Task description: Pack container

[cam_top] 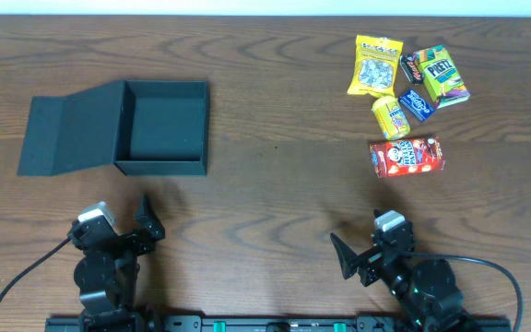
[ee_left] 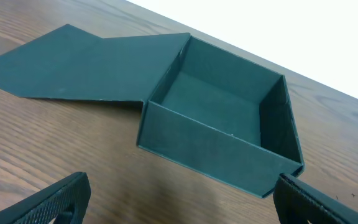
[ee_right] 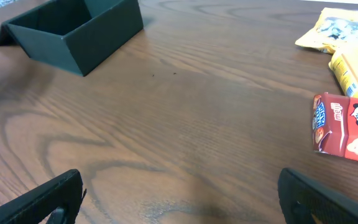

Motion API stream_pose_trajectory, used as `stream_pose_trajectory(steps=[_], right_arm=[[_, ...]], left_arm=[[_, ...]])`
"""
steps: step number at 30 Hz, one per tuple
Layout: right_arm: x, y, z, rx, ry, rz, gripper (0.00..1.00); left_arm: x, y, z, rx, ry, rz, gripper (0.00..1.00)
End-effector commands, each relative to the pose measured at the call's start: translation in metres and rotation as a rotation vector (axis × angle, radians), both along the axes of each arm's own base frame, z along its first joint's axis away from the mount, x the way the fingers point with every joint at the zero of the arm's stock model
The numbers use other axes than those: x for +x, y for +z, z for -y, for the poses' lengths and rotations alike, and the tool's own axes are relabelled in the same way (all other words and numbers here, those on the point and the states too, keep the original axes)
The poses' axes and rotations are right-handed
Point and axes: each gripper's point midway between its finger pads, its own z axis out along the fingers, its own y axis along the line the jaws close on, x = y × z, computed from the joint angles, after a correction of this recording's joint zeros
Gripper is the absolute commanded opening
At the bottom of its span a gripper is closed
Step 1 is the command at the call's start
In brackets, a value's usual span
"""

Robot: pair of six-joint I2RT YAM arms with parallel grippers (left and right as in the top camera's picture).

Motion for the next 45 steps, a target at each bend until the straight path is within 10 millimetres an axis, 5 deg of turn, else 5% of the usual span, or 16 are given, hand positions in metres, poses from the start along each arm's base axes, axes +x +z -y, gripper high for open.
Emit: stream_pose_trajectory(steps=[1, 21, 31, 35, 40, 45], right_arm=[[-0.002, -0.002, -0.003, -0.002, 0.018, 0.003, 0.99], [-0.002, -0.002, -0.003, -0.002, 0.018, 0.003, 0.99], [-0.002, -0.002, -0.003, -0.002, 0.018, 0.003, 0.99], [-0.002, -0.002, -0.003, -0.002, 0.018, 0.003, 0.99], [-0.002, -0.002, -0.003, -0.002, 0.018, 0.003, 0.99], [-0.002, -0.002, -0.003, -0.002, 0.018, 0.003, 0.99]], left_arm=[[0.0, -0.01, 0.0, 0.012, -0.002, -0.022, 0.95], [0.0, -0.01, 0.0, 0.012, -0.002, -0.022, 0.95], [0.005, 0.005, 0.04, -0.292, -0.152, 0.051, 0.96], [0.004, 0.003, 0.041, -0.295, -0.157, 0.041, 0.96], [0.004, 0.026, 0.04, -0.263, -0.166, 0.091, 0.96], [0.0, 0.069, 0.038, -0.198, -0.173, 0.172, 0.96]])
